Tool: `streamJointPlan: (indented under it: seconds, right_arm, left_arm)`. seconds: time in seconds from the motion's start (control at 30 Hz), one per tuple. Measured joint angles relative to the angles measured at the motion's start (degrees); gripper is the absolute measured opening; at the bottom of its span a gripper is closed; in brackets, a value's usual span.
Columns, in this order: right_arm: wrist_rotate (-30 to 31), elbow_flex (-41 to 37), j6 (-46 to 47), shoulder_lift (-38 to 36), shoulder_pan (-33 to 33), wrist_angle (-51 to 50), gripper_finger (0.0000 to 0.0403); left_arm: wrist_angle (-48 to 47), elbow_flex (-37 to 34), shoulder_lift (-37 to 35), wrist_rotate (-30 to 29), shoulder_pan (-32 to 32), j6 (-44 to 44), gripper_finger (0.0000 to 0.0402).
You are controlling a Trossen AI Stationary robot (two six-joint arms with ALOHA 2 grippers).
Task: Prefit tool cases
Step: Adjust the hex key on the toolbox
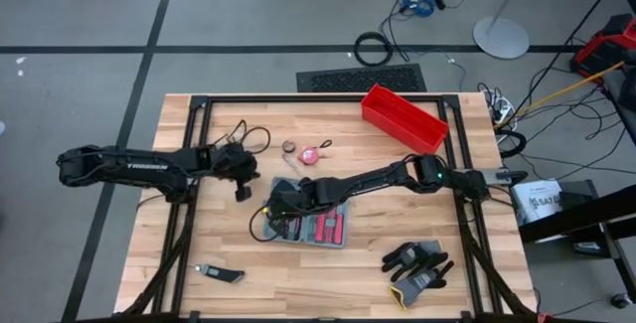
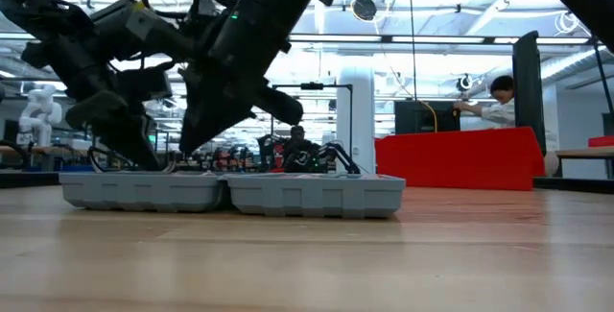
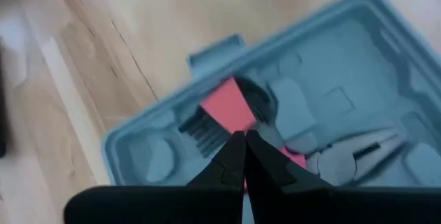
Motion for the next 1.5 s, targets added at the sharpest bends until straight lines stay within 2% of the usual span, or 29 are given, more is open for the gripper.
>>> streamJointPlan:
  seconds: [0.23, 0.47, 0.8, 1.03, 1.5]
  right_arm:
    - [-0.23, -0.01, 0.18, 0.74, 0.0, -0.43, 0.0]
    - [-1.38, 0.01, 0.36, 2.57, -0.02, 0.16, 0.0]
    - [-3.51, 0.03, -0.56, 3.53, -0.21, 4.24, 0.0]
    - [-4.8, 0.03, -0.65, 3.53, -0.26, 6.32, 0.0]
    - [-5.98, 0.06, 0.12, 4.85, -0.32, 9.44, 0.0]
  left_arm:
    - [-0.63, -1.2, -0.01, 3.47, -2.23, -4.91, 0.0]
    - [0.51, -1.17, 1.61, 4.45, -7.51, -7.46, 0.0]
    - [8.35, -1.17, 8.06, 4.48, -13.09, -10.07, 0.0]
    - [13.25, -1.11, 12.88, 4.57, -14.42, -11.56, 0.0]
    - [15.87, -1.17, 13.39, 4.15, -14.69, -11.58, 0.0]
